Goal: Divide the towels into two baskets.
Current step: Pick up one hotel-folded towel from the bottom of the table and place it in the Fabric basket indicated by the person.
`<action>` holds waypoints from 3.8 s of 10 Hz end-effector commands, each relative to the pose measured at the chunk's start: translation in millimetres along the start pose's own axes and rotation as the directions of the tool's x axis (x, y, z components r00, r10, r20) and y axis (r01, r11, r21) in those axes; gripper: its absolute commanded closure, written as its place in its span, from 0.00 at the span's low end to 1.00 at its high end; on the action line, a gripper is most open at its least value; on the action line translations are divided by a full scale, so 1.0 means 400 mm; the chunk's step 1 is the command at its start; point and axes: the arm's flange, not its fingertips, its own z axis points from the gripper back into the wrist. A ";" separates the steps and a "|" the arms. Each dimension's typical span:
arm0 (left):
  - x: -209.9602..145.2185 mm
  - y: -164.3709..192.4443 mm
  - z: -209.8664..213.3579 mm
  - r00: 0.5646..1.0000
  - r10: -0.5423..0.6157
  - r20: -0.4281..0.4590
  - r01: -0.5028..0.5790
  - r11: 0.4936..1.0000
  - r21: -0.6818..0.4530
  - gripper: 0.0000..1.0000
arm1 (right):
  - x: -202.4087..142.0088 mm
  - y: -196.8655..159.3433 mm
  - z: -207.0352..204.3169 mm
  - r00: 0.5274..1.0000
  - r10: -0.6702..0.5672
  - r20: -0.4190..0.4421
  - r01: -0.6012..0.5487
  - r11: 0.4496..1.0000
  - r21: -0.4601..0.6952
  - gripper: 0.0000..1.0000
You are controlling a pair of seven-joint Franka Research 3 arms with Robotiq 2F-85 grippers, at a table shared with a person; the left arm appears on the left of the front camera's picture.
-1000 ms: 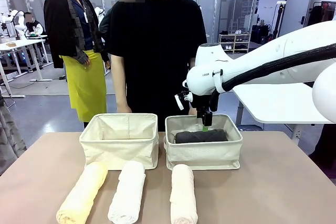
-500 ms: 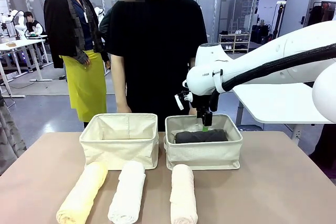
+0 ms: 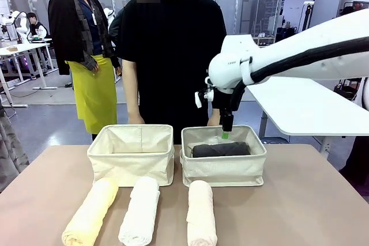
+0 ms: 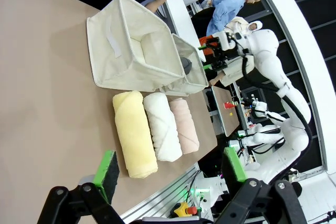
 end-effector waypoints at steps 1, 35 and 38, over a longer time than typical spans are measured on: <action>0.002 -0.003 0.007 1.000 -0.016 0.013 0.016 1.000 -0.023 0.00 | -0.085 0.174 0.082 0.986 -0.158 0.055 0.158 0.987 -0.001 0.00; 0.002 -0.003 0.007 1.000 -0.016 0.013 0.016 1.000 -0.023 0.00 | -1.038 0.563 -0.056 0.101 -0.991 0.089 0.454 0.125 0.882 0.00; 0.002 -0.003 0.007 1.000 -0.016 0.013 0.016 1.000 -0.023 0.00 | -0.771 0.556 -0.072 0.100 -0.995 0.012 0.571 0.067 0.818 0.00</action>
